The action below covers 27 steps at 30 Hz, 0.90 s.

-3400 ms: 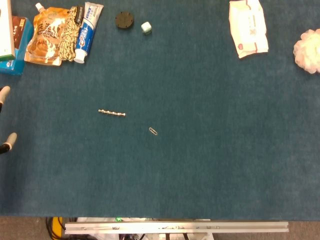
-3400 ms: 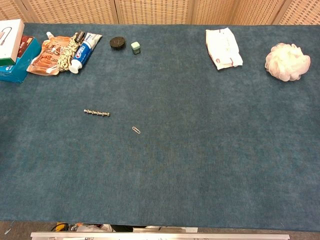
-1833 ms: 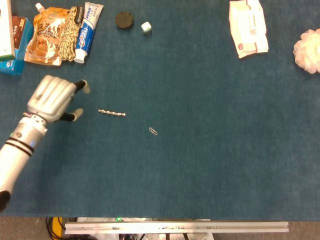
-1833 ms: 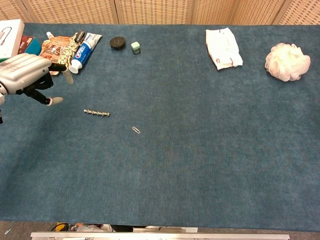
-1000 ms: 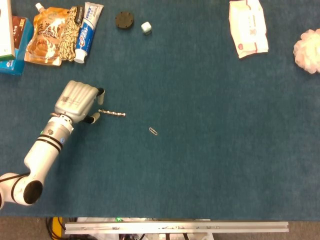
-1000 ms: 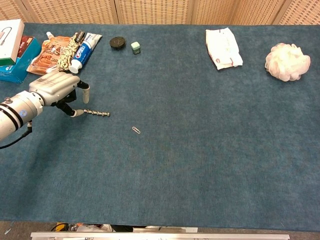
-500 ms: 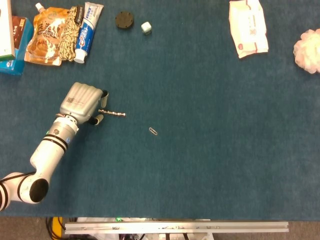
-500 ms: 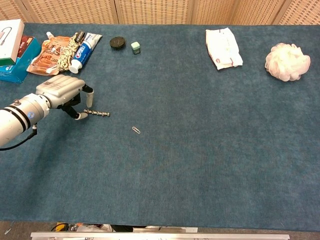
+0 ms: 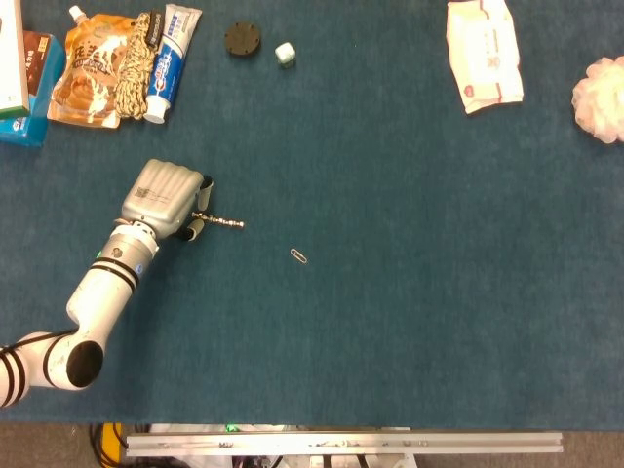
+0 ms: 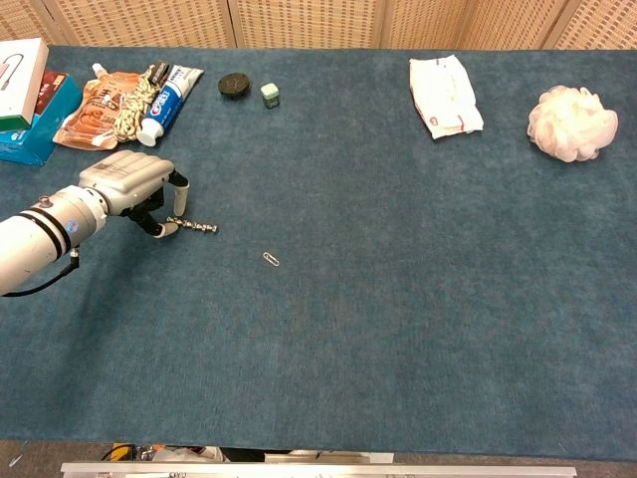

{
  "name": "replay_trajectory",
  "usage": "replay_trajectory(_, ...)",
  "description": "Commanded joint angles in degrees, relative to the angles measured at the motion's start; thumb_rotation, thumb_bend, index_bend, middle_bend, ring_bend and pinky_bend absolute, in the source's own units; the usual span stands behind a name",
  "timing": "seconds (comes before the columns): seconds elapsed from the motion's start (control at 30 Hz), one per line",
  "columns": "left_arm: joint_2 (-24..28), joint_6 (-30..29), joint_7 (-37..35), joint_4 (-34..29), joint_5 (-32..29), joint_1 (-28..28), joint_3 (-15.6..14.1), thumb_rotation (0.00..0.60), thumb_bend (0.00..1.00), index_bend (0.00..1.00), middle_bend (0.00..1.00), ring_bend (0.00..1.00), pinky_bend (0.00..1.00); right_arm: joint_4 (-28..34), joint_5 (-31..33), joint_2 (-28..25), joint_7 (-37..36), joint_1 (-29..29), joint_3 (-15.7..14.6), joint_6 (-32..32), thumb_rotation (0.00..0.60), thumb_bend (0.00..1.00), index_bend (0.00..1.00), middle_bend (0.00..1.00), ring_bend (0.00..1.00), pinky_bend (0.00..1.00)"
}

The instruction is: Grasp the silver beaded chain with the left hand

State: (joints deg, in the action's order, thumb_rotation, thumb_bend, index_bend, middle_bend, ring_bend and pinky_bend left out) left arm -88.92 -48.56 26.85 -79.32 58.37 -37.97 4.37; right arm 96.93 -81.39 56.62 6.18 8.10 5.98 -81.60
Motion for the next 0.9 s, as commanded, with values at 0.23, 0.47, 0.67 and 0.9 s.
replay_trajectory(0.23,-0.6,0.4,0.8,0.6,-1.8,-0.7,-0.4,0.6,0.29,0.52,1.0,1.0,1.0,-0.6,-0.1,0.3,-0.5,-0.4,0.1,-0.7,0.6,0.13,0.34,0.53,0.58,0.54)
replay_trajectory(0.47,-0.8,0.3,1.1,0.7,-2.6,-1.2,-0.6,0.6,0.32,0.54,1.0,1.0,1.0,-0.8,0.0,0.3,-0.7,-0.7,0.2,-1.0,0.6,0.13,0.34,0.53,0.58,0.54)
replay_trajectory(0.67,-0.8,0.4,1.0,0.7,-3.1,-1.4,-0.8,0.6,0.34,0.57,1.0,1.0,1.0,-1.0,0.0,0.4,-0.9,-0.8,0.3,-1.2,0.6,0.13,0.34,0.53,0.58,0.54)
replay_trajectory(0.9,0.1,-0.9,-0.1,-0.8,-2.1,-1.0,-0.9,0.6,0.35,0.59,1.0,1.0,1.0,-1.0,-0.2,0.4,-1.2,-1.0,0.3,-1.7,0.6,0.13,0.34,0.53,0.58,0.54)
